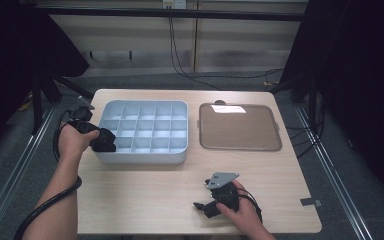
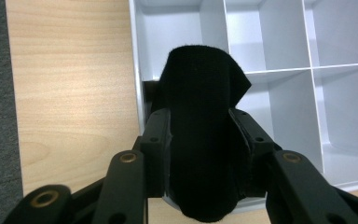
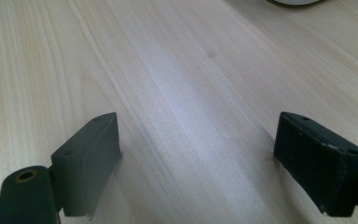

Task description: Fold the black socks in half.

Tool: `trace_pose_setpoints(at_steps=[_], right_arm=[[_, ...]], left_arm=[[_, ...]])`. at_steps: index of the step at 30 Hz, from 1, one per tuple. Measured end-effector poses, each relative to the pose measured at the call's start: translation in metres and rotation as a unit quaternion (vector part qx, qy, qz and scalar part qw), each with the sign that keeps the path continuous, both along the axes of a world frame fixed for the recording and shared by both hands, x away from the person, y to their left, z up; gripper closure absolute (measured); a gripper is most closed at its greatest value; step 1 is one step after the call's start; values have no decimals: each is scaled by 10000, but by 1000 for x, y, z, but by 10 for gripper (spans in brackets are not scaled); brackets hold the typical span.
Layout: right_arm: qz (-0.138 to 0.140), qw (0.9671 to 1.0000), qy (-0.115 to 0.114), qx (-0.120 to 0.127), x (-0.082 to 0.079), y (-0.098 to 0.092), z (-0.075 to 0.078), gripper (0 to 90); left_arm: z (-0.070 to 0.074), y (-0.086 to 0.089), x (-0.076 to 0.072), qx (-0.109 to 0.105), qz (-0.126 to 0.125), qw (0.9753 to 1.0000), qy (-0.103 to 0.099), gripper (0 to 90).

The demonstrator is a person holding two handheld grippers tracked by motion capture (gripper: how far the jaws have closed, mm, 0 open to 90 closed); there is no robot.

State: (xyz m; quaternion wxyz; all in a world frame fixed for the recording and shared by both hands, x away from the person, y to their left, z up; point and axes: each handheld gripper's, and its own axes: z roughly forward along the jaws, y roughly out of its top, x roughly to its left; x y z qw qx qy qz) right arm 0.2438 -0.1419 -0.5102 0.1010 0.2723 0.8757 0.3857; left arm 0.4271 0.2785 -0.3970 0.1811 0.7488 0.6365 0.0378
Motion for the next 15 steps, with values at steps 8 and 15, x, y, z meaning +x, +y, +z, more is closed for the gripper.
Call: trace_pose_setpoints(at_steps=[8,15], right_arm=[[1,10000,-1,0,0,0,0,139],[0,10000,0,0,0,0,0,139]], left_arm=[[8,0,0,55,-60,10000,-25,627],[19,0,0,128,-61,9998,-114,631]])
